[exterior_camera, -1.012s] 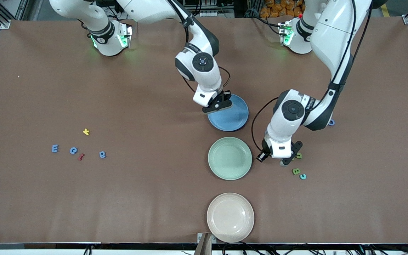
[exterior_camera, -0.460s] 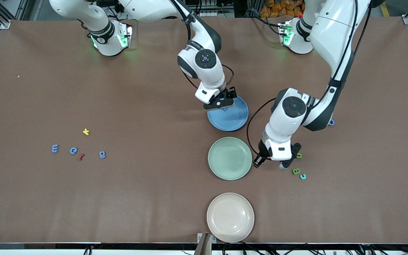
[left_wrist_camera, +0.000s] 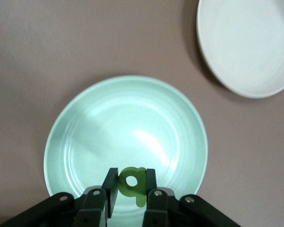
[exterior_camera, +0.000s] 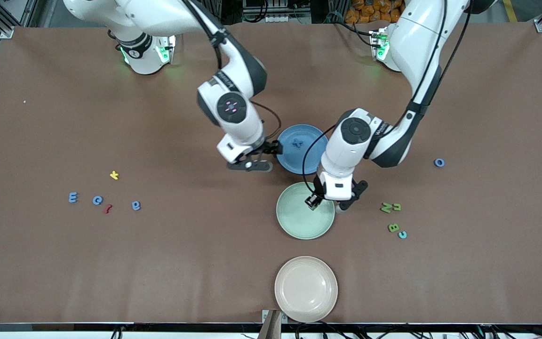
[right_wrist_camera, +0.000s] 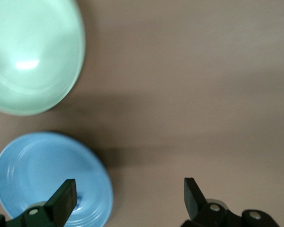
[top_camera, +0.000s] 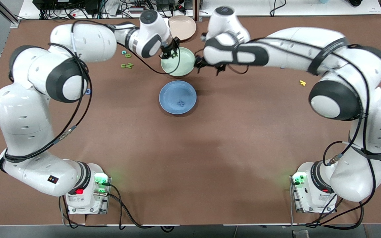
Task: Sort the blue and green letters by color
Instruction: 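Release the q onto the green plate while the right gripper withdraws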
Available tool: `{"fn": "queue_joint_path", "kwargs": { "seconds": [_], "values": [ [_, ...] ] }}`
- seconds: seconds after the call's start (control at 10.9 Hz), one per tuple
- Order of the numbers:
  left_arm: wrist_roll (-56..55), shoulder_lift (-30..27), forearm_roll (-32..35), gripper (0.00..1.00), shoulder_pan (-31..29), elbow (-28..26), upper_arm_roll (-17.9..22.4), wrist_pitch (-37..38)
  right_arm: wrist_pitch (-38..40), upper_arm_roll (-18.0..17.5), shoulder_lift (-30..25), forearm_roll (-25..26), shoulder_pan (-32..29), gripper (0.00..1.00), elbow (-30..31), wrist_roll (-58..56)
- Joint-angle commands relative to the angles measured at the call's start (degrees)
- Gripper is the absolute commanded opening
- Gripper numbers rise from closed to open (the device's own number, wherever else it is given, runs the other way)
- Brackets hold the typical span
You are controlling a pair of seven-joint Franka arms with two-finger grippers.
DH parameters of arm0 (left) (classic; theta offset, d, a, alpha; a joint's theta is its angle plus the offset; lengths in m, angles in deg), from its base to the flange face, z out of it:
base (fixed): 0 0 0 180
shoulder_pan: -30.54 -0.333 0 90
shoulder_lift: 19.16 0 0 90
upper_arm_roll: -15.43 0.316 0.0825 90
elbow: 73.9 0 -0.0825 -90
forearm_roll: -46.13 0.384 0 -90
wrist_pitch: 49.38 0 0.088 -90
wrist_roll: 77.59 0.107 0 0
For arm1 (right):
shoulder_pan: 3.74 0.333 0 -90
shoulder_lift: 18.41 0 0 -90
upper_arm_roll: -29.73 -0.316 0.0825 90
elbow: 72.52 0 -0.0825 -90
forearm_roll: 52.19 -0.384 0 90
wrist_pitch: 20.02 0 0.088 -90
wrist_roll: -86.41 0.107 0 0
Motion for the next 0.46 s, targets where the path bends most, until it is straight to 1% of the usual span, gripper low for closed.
{"fn": "queue_joint_path", "kwargs": {
  "seconds": [0.0, 0.18, 0.37],
  "values": [
    [0.1, 3.2, 2.4, 1.00, 1.3, 1.1, 1.1, 0.3, 2.8, -0.8, -2.0, 0.4, -8.2, 1.00, 1.2, -0.2],
    [0.3, 2.9, 3.3, 1.00, 0.2, 1.0, 1.2, 4.0, 2.8, -0.8, -2.0, 0.4, -13.4, 1.00, 1.1, -3.3],
    [1.3, 2.8, 4.6, 1.00, -1.8, 0.6, 1.8, 6.0, 2.7, -0.8, -2.0, 1.1, -17.2, 1.00, 1.0, -3.4]
  ]
}}
